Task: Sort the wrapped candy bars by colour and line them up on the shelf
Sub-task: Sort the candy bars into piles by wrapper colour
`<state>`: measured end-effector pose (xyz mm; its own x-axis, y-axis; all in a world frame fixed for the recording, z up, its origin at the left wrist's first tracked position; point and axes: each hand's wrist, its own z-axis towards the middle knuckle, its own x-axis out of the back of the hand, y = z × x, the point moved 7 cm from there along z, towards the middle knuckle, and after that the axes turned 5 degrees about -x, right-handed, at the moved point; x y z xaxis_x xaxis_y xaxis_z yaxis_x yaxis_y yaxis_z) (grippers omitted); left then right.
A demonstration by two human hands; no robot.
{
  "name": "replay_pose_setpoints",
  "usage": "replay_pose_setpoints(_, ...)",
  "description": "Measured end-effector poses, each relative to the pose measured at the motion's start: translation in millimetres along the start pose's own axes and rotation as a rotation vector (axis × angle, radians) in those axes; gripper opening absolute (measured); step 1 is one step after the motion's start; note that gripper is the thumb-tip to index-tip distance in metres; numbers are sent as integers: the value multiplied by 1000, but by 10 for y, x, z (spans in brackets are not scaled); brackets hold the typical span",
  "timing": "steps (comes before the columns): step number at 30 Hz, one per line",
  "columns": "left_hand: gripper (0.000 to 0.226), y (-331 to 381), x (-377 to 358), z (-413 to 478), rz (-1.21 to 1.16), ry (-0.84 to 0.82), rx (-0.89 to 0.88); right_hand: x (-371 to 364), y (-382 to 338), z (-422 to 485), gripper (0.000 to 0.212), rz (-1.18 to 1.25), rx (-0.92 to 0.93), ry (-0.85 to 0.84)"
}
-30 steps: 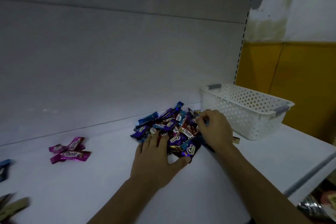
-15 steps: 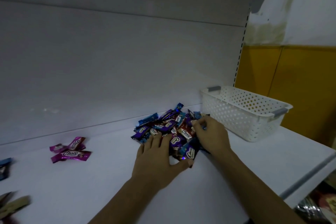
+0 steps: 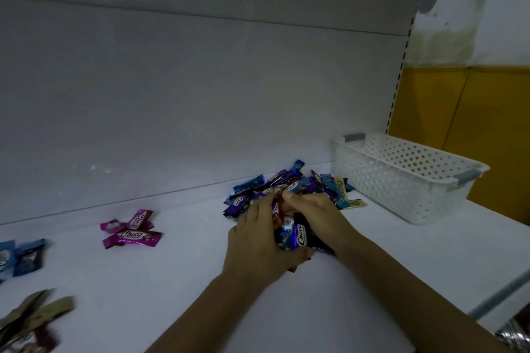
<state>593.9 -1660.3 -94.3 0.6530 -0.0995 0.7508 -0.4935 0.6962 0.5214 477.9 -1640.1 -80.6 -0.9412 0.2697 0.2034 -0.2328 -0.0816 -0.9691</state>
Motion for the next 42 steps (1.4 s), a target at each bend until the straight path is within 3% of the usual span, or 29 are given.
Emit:
replay_pose_setpoints(3, 86, 8, 32, -3, -58, 24, -8, -30, -45, -17, 34, -36, 79, 44)
replay_pose_setpoints(7, 49, 4, 128, -11, -39, 101, -26, 166, -85, -39, 36, -163, 196, 252)
replay_pose_setpoints(13, 26, -211, 221, 6, -471, 222, 189, 349, -64, -36, 30, -242, 182, 390)
replay_pose_setpoints(18, 21, -409, 310, -25, -865, 372, 335, 236, -177, -110, 46, -361, 372, 334)
replay_pose_setpoints(22, 13, -511, 300, -45, -1088, 401, 436, 99, -224, -130, 32, -461, 433, 255)
replay_pose_setpoints(27, 12, -578, 279, -53, -1226, 431, 499, -144, -66, -128, 104, -684, 274, -20)
replay_pose_setpoints(31, 15, -611, 280, -64, -1326, 447, 530, -347, 67, -157, 126, -943, 255, -220)
replay_pose_setpoints(33, 17, -613, 270, -60, -1375, 445, 548, -336, 73, -114, 116, -986, 266, -157)
replay_pose_setpoints(38, 21, -569, 280, -64, -1441, 422, 537, -47, -86, -87, 67, -1030, 376, 192)
replay_pose_setpoints(40, 26, -530, 307, -92, -1467, 399, 551, -9, -176, -93, 56, -897, 354, 242)
replay_pose_setpoints(42, 30, -461, 350, -109, -1511, 354, 554, -51, -272, -59, 51, -592, 239, 186)
